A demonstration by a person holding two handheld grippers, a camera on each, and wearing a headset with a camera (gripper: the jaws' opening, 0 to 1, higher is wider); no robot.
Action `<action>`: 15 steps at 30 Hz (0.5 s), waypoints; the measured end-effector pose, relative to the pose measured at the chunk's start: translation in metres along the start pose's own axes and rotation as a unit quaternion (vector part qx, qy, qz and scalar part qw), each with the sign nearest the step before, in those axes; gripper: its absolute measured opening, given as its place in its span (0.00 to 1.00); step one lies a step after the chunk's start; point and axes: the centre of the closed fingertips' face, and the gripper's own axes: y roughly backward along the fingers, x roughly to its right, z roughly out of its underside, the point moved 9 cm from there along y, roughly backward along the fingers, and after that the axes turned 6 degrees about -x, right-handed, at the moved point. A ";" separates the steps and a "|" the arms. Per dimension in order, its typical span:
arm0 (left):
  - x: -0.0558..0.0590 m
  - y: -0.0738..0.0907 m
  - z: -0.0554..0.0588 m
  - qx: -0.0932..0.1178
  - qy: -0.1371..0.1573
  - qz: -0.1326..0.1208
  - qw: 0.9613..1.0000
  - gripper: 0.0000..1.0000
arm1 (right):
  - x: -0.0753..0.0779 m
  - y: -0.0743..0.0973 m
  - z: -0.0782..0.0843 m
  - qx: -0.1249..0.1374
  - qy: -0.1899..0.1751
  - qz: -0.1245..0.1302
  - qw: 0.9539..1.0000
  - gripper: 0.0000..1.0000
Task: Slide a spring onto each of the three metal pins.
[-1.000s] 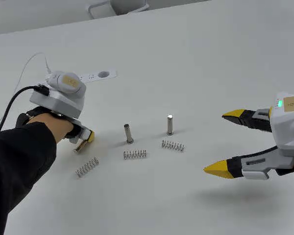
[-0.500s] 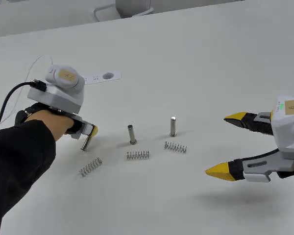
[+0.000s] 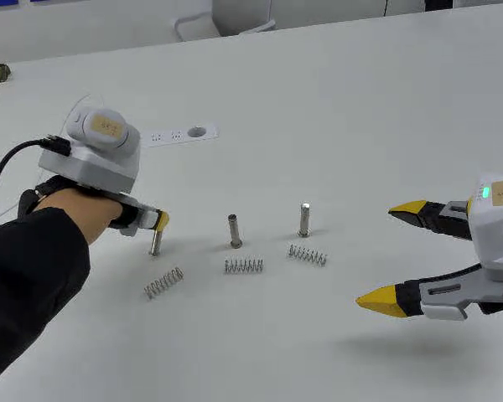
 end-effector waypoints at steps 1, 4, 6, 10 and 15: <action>0.000 0.001 0.001 0.001 0.001 0.000 1.000 0.07 | 0.000 0.000 0.000 0.000 0.000 0.000 1.000 0.79; 0.001 0.005 0.003 0.009 0.004 -0.001 1.000 0.07 | -0.001 0.000 0.000 -0.001 0.001 -0.001 1.000 0.79; 0.001 0.006 0.005 0.011 0.006 0.001 1.000 0.07 | -0.001 0.000 0.000 -0.001 0.001 -0.002 1.000 0.79; 0.002 0.010 0.009 0.012 0.008 0.001 1.000 0.07 | -0.002 0.000 0.000 -0.002 0.003 -0.003 1.000 0.79; 0.003 0.013 0.017 0.018 0.015 0.002 1.000 0.07 | -0.003 -0.001 0.000 -0.005 0.005 -0.005 1.000 0.79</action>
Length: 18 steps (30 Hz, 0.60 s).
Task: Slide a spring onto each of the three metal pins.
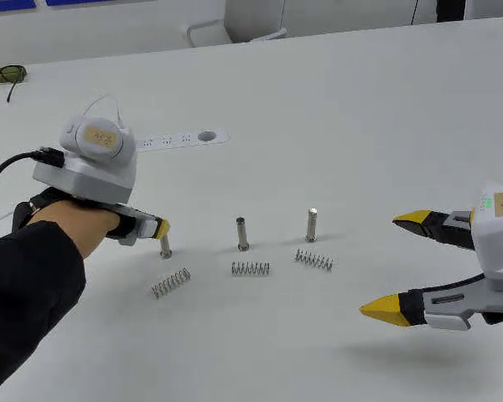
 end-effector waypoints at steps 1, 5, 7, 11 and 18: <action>0.000 0.000 0.001 0.000 0.002 0.000 1.000 0.07 | 0.000 0.000 0.000 0.000 0.000 -0.001 1.000 0.79; -0.001 0.002 0.005 0.002 0.010 0.004 1.000 0.08 | -0.001 0.000 0.001 -0.002 0.002 -0.002 1.000 0.79; 0.001 0.003 0.006 0.004 0.015 0.006 1.000 0.08 | -0.001 -0.001 0.001 -0.002 0.002 -0.003 1.000 0.79; 0.003 0.003 0.006 0.003 0.010 0.005 1.000 0.08 | -0.001 -0.001 0.001 -0.003 0.003 -0.004 1.000 0.79; 0.004 0.001 0.006 0.011 -0.010 -0.003 1.000 0.08 | -0.001 -0.001 0.001 -0.003 0.004 -0.003 1.000 0.79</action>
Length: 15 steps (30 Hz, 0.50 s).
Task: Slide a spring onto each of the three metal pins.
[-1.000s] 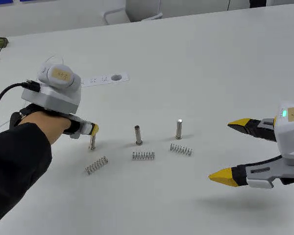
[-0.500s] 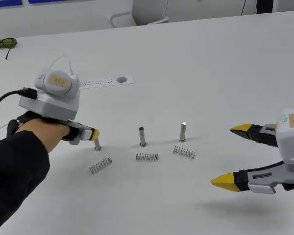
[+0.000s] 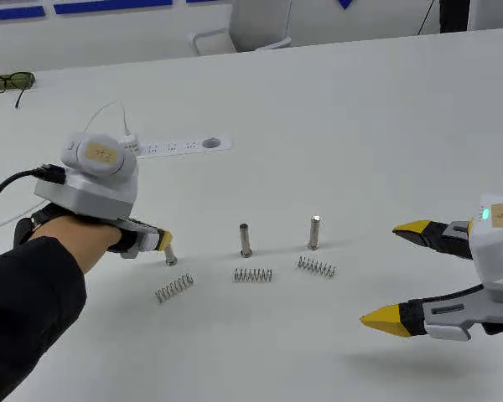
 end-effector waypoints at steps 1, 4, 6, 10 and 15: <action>0.000 0.000 0.000 0.000 -0.003 -0.001 1.000 0.08 | 0.000 0.000 0.000 0.000 0.000 0.000 1.000 0.79; 0.000 0.000 0.001 0.004 -0.007 -0.004 1.000 0.09 | 0.000 -0.001 0.001 -0.002 0.001 -0.001 1.000 0.79; 0.000 0.000 0.001 0.006 -0.006 -0.003 1.000 0.11 | 0.000 -0.001 0.001 -0.002 0.002 -0.002 1.000 0.79; 0.000 0.001 0.004 0.012 -0.002 0.001 1.000 0.16 | 0.000 -0.002 0.001 -0.003 0.002 -0.003 1.000 0.79; -0.002 0.006 0.004 0.027 0.005 0.001 1.000 0.21 | 0.000 -0.002 0.001 -0.004 0.003 -0.004 1.000 0.79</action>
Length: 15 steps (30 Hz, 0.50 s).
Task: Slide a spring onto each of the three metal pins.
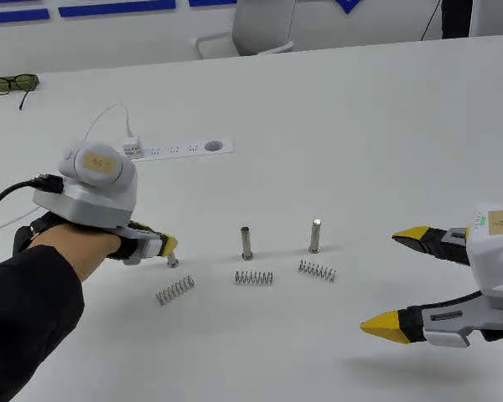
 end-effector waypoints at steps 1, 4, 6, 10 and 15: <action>0.000 0.001 0.000 0.003 0.001 0.000 1.000 0.22 | 0.000 0.000 0.000 -0.001 0.000 0.000 1.000 0.79; -0.001 0.006 0.003 0.008 0.003 0.000 1.000 0.23 | -0.001 0.000 0.000 -0.001 0.001 0.000 1.000 0.79; -0.001 0.008 0.006 0.008 0.004 0.001 1.000 0.23 | -0.001 0.000 0.000 -0.001 0.001 0.000 1.000 0.79; 0.000 0.013 0.018 0.002 0.004 0.005 1.000 0.23 | -0.001 0.000 0.001 -0.003 0.000 0.000 1.000 0.79; 0.003 0.016 0.031 -0.008 -0.002 0.012 1.000 0.23 | -0.001 -0.001 0.001 -0.005 0.001 -0.001 1.000 0.79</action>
